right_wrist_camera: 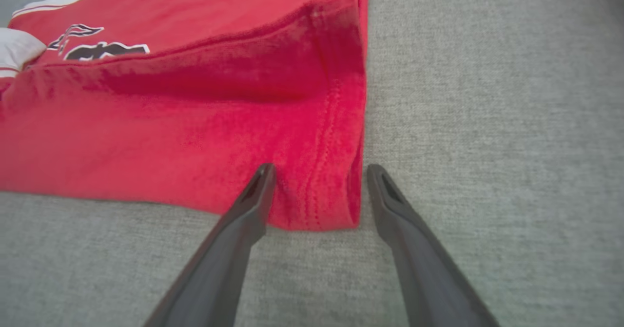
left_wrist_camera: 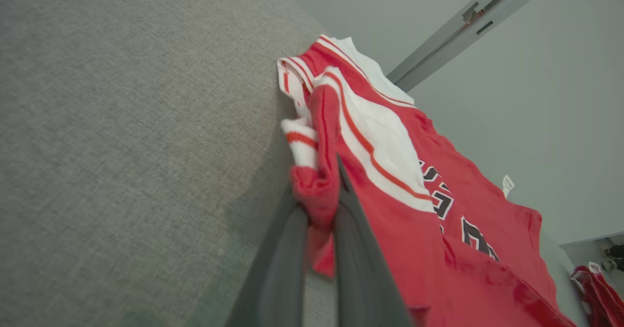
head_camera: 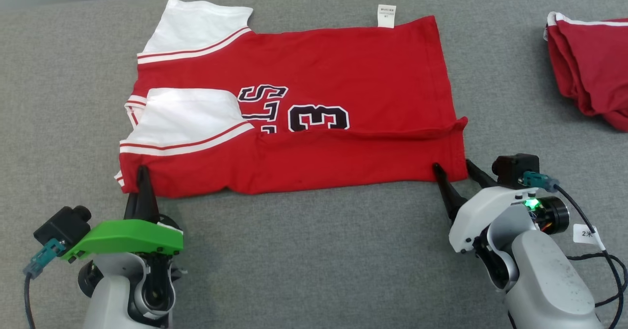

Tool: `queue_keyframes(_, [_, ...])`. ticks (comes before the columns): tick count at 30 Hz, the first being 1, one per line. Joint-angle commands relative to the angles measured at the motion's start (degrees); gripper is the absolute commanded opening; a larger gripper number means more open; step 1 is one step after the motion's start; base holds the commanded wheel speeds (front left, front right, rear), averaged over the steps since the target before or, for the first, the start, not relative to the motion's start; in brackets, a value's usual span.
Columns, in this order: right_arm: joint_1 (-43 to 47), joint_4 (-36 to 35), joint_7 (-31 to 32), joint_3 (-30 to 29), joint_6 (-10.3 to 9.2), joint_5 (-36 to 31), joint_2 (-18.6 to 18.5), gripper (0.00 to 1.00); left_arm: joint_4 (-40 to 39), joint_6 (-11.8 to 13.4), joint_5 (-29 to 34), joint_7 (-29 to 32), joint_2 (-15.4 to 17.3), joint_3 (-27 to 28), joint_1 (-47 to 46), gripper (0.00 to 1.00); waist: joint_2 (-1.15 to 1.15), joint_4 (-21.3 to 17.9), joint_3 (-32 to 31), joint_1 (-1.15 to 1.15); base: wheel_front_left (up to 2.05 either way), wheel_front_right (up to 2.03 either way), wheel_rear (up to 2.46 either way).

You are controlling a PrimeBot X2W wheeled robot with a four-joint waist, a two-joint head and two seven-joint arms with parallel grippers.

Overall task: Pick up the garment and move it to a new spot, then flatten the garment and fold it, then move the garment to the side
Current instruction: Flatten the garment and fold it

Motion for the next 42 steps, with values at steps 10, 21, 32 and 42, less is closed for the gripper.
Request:
queue_keyframes(10, [-1.2,-2.64,1.08,-2.08,0.0,3.54,-0.03,0.0,-4.52,-1.11,1.21,-1.09,1.21,-1.08,0.04,0.0,0.0,-0.15,-2.59,0.0,0.0,0.0,0.0])
queue_keyframes(21, [11.88,-15.47,7.31,-4.48,0.0,6.78,-0.02,0.0,-12.8,0.97,0.42,2.17,1.99,-1.78,11.86,0.0,0.0,0.03,-6.06,0.0,0.0,0.0,0.0])
queue_keyframes(32, [24.16,-23.9,9.99,-4.74,0.0,5.45,-0.02,0.38,-13.5,4.4,-0.23,6.73,2.38,-3.34,20.69,0.0,0.0,0.26,-6.95,0.0,0.0,0.0,0.0])
queue_keyframes(42, [25.58,-26.46,7.75,-7.21,0.0,1.8,0.01,1.0,-15.87,6.25,3.03,6.72,6.38,-2.34,21.29,1.0,0.0,-0.37,-6.68,0.0,0.0,0.0,0.0])
